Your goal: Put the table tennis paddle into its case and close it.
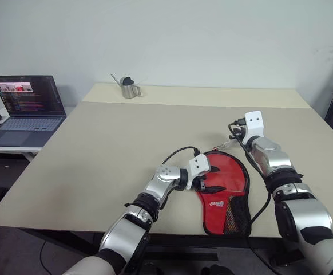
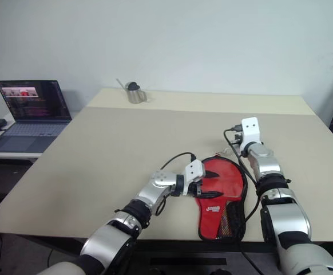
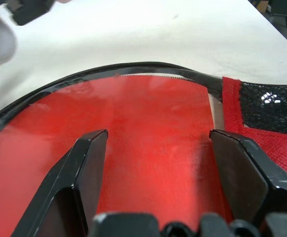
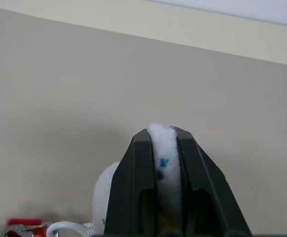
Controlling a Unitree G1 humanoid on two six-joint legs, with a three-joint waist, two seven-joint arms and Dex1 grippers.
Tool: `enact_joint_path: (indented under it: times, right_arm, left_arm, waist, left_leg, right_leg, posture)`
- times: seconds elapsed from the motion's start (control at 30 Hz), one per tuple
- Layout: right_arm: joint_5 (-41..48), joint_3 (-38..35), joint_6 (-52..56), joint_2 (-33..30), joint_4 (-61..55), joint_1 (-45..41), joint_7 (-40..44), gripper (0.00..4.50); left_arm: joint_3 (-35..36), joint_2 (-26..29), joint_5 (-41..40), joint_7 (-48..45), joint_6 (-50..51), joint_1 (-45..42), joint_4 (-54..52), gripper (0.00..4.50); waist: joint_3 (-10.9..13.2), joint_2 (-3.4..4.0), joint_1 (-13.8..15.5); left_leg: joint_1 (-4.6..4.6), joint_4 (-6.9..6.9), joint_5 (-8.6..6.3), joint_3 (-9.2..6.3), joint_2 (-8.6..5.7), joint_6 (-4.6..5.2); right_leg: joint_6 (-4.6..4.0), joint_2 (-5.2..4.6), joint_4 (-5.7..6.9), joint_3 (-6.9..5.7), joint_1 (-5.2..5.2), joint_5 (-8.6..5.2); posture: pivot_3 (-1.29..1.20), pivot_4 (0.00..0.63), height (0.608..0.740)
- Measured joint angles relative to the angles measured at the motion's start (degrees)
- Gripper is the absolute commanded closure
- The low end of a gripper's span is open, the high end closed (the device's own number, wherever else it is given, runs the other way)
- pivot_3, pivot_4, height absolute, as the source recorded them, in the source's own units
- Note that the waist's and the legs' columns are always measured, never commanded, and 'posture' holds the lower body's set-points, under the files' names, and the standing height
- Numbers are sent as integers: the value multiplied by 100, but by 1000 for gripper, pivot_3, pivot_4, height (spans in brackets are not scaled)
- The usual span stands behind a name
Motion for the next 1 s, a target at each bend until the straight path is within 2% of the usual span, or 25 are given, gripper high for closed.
enact_joint_path:
  times: [0.2,0.57,0.83,1.0]
  right_arm:
    - [19,-149,285,-369,-543,637,13,4376]
    - [551,-565,2933,-831,-5164,2999,159,4376]
    - [951,-964,4302,-1309,-7070,4059,373,4376]
    - [1097,-1241,4707,-1386,-7480,4356,390,4376]
  left_arm:
    - [6,-84,-1,55,1,-15,45,901]
    - [10,-351,21,281,10,-209,414,901]
    - [12,-508,20,315,77,-309,560,901]
    - [12,-525,37,262,100,-405,682,901]
  waist:
    - [-1,2,16]
    - [-3,6,114]
    - [-3,5,152]
    - [-2,4,146]
  left_leg:
    - [1,1,0,1,-2,0]
    - [-1,11,-1,-4,-9,-2]
    - [-3,8,-7,-12,-12,-10]
    - [-3,10,-10,-12,-13,-13]
  right_leg:
    - [1,-1,-2,1,2,-1]
    - [6,-11,-6,-5,9,-5]
    - [12,-13,-15,-13,14,-16]
    - [13,-14,-22,-13,16,-17]
  posture:
    - [0,150,740]
    - [0,150,740]
    - [0,150,740]
    - [0,150,740]
